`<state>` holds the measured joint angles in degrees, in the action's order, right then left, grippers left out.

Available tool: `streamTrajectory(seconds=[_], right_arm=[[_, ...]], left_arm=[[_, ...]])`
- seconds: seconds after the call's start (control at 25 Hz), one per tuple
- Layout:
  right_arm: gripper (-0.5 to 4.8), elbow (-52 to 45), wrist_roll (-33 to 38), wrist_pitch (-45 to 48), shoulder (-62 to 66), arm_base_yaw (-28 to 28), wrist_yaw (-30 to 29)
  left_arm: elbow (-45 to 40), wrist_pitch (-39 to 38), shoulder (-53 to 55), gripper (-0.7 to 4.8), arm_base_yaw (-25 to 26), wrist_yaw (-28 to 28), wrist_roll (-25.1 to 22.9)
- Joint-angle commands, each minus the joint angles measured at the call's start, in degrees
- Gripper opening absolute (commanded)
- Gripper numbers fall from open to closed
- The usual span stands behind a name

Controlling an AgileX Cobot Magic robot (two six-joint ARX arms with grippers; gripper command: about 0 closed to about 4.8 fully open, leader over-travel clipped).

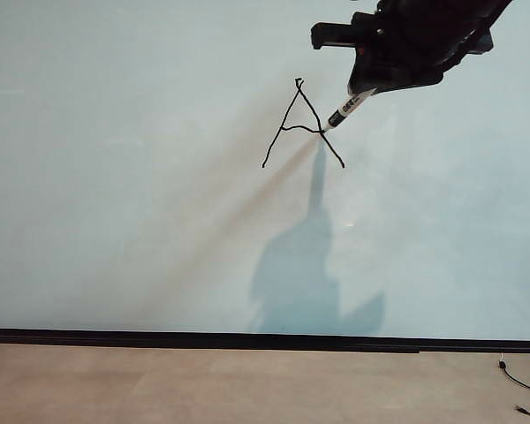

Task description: Pick up the pen on the shelf to the right of the whiteboard and write the letter A.

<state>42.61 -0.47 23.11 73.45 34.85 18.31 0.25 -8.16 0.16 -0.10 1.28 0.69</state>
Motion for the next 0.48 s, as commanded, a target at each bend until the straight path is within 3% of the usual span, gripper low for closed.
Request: streamTrajectory(seconds=[0.04,0.2,0.32,0.48], right_arm=[[-0.06,0.15,-0.22,0.70,-0.57,-0.11,1.03],[-0.06,0.07,0.44,-5.97,-3.87,3.17,-0.13],[-0.06,-3.37,-0.28,-8.66,-11.61,11.21,8.57],[-0.06,-8.50,-0.24,-15.67,-23.50,18.58,14.40]], left_arm=[[0.13,0.48,0.02,-0.05,-0.02,0.02,-0.22],[0.13,0.46,0.02,-0.05,-0.02,0.00,-0.24],[0.13,0.48,0.02,-0.05,-0.02,0.02,-0.24],[0.13,0.50,0.02,-0.04,-0.02,0.02,-0.24]])
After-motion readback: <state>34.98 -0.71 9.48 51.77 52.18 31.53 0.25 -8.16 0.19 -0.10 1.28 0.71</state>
